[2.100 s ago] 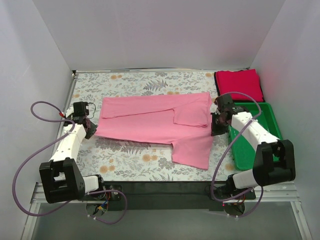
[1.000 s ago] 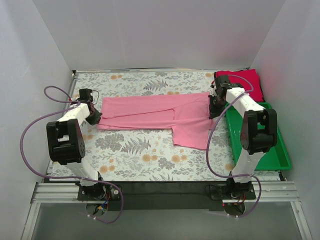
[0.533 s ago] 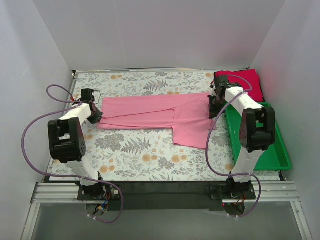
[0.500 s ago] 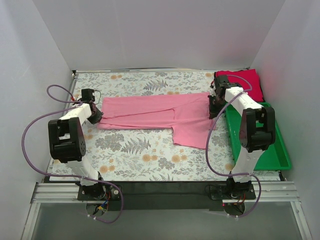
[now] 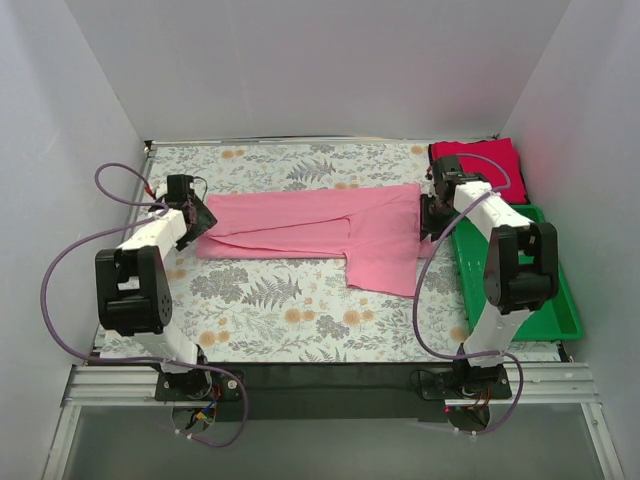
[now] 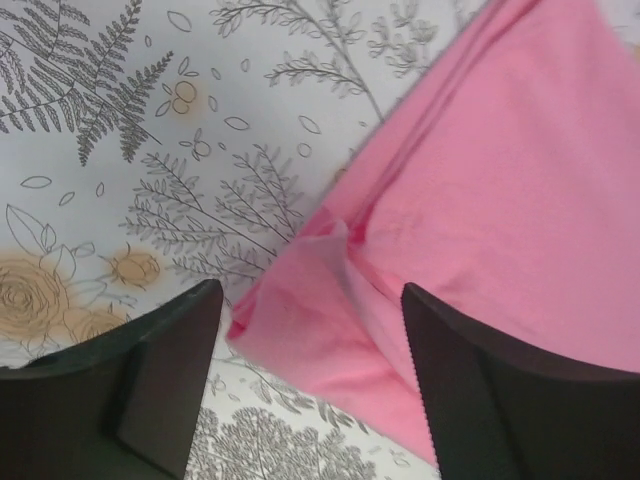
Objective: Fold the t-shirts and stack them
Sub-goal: Fold the tshirt
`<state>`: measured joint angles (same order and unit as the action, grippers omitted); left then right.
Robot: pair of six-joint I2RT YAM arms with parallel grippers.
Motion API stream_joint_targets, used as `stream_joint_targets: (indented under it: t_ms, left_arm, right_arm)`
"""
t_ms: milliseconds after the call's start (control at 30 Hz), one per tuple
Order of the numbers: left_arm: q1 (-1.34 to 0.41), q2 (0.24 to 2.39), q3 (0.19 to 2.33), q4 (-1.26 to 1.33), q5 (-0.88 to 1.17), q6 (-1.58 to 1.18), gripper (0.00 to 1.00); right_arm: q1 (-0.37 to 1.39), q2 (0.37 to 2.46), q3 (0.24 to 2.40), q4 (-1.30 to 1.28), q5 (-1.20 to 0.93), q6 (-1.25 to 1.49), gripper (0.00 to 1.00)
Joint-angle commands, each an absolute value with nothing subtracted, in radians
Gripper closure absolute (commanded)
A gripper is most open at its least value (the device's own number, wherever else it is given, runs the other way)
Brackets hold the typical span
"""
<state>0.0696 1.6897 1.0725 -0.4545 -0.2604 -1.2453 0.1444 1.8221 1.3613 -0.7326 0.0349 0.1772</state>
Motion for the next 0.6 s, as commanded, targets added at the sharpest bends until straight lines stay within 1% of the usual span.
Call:
stream_joint_targets:
  t_ms: [0, 67, 133, 167, 267, 300, 333, 467, 567]
  left_arm:
    - [0.026, 1.519, 1.065, -0.466, -0.295, -1.241, 0.31]
    - [0.014, 1.470, 1.036, -0.488, -0.278, -1.243, 0.29]
    - [-0.038, 1.396, 0.990, -0.506, -0.276, -1.238, 0.26]
    - [-0.046, 1.372, 0.973, -0.511, -0.273, -1.233, 0.26]
    - [-0.064, 1.267, 0.895, -0.532, -0.247, -1.232, 0.25]
    - [-0.066, 1.244, 0.876, -0.537, -0.239, -1.232, 0.25]
    - [-0.071, 1.191, 0.858, -0.543, -0.233, -1.232, 0.25]
    - [-0.074, 1.092, 0.746, -0.535, -0.193, -1.227, 0.25]
    - [-0.075, 1.072, 0.707, -0.531, -0.189, -1.224, 0.25]
  right_arm:
    - [0.153, 1.689, 1.287, -0.719, 0.014, 0.201, 0.66]
    - [0.161, 1.620, 1.202, -0.704, 0.000, 0.215, 0.64]
    - [0.175, 1.551, 1.137, -0.686, -0.044, 0.236, 0.63]
    - [0.179, 1.528, 1.080, -0.681, -0.052, 0.242, 0.62]
    - [0.207, 1.456, 0.999, -0.657, -0.077, 0.273, 0.60]
    - [0.228, 1.445, 0.956, -0.654, -0.080, 0.279, 0.54]
    - [0.239, 1.428, 0.937, -0.647, -0.078, 0.296, 0.53]
    - [0.279, 1.398, 0.855, -0.605, -0.066, 0.350, 0.53]
    - [0.290, 1.390, 0.810, -0.586, -0.057, 0.383, 0.53]
